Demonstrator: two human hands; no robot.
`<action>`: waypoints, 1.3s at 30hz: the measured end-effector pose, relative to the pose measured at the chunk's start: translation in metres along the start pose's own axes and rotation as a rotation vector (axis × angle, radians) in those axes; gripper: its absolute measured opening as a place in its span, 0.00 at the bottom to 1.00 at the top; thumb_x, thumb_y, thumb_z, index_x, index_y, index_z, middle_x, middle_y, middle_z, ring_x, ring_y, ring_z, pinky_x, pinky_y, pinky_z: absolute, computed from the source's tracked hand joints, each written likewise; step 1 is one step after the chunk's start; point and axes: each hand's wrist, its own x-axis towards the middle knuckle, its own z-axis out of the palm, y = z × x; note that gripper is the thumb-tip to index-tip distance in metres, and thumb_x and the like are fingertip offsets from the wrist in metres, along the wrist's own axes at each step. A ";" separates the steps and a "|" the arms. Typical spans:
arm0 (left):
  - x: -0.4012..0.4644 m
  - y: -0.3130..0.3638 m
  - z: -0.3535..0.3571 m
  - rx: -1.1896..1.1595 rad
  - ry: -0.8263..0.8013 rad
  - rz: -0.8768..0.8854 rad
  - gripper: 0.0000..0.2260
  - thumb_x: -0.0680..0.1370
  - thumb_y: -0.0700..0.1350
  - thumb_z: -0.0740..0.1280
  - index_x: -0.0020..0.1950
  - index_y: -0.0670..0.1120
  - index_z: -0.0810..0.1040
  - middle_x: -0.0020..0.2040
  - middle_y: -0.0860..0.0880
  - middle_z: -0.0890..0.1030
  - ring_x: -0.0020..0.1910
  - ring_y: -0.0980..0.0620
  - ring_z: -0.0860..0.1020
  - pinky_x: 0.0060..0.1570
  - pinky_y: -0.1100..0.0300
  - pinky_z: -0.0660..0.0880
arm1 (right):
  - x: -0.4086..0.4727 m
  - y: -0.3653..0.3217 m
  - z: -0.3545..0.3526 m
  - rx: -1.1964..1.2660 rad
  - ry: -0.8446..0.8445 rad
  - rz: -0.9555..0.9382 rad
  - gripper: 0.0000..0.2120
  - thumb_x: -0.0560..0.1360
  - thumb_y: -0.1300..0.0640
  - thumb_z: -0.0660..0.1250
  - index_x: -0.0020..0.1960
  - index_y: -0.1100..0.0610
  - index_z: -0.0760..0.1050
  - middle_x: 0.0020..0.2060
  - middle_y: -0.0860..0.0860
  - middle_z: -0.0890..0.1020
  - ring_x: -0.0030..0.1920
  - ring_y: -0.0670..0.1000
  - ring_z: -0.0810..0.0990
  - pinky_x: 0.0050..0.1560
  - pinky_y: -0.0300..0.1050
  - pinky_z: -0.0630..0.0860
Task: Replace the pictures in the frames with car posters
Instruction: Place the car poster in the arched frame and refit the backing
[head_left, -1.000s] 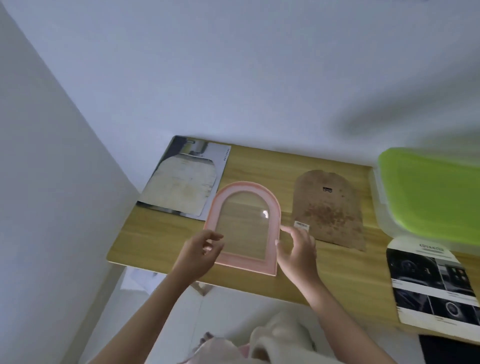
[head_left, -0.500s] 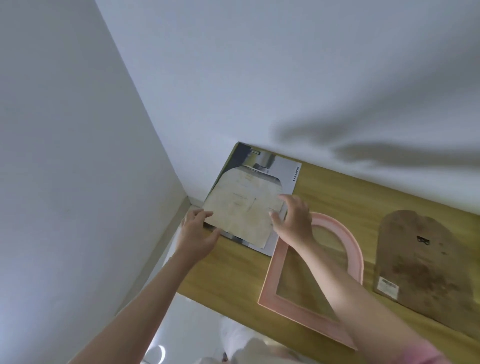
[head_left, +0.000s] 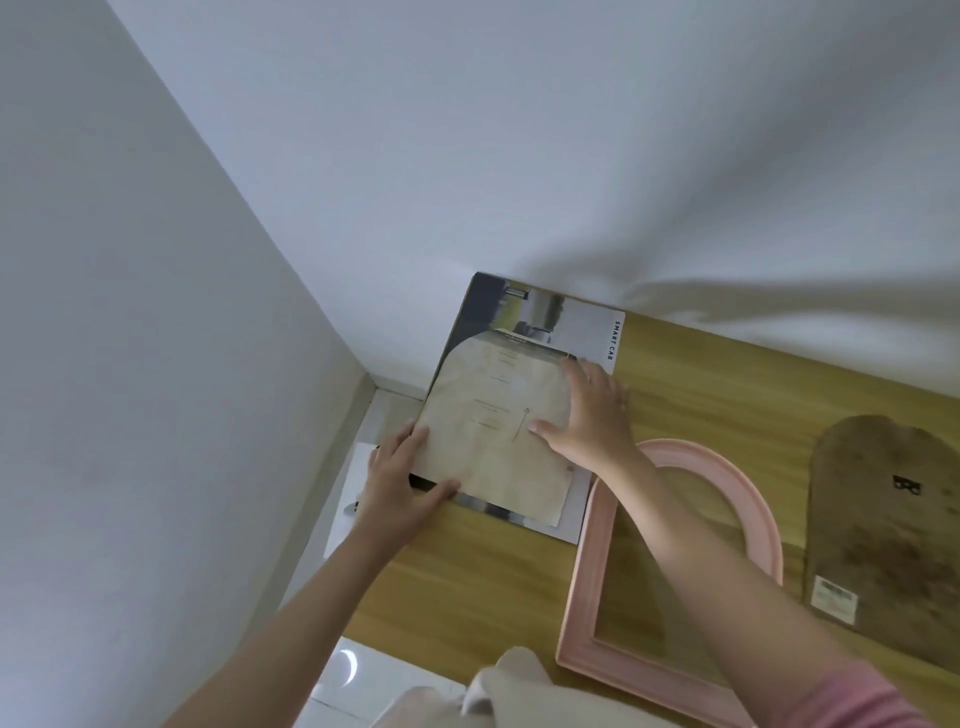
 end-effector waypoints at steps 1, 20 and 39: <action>0.000 0.000 0.000 0.001 0.001 0.005 0.34 0.69 0.52 0.74 0.72 0.48 0.65 0.71 0.51 0.65 0.70 0.49 0.62 0.66 0.56 0.63 | -0.001 -0.001 0.001 0.030 0.024 -0.016 0.38 0.66 0.40 0.73 0.70 0.51 0.62 0.68 0.53 0.67 0.68 0.56 0.64 0.69 0.56 0.60; -0.002 -0.001 0.000 0.003 0.006 0.031 0.35 0.70 0.53 0.73 0.73 0.47 0.64 0.71 0.50 0.65 0.70 0.49 0.62 0.66 0.56 0.61 | 0.007 -0.007 -0.028 0.079 -0.075 0.028 0.40 0.58 0.43 0.79 0.65 0.49 0.66 0.59 0.49 0.72 0.60 0.55 0.68 0.59 0.51 0.68; -0.007 0.002 0.001 0.012 0.001 0.003 0.33 0.70 0.53 0.73 0.72 0.46 0.65 0.71 0.49 0.66 0.70 0.49 0.63 0.67 0.56 0.63 | -0.087 -0.032 -0.005 0.720 0.045 0.111 0.19 0.73 0.65 0.65 0.62 0.52 0.74 0.61 0.44 0.76 0.55 0.41 0.74 0.60 0.36 0.70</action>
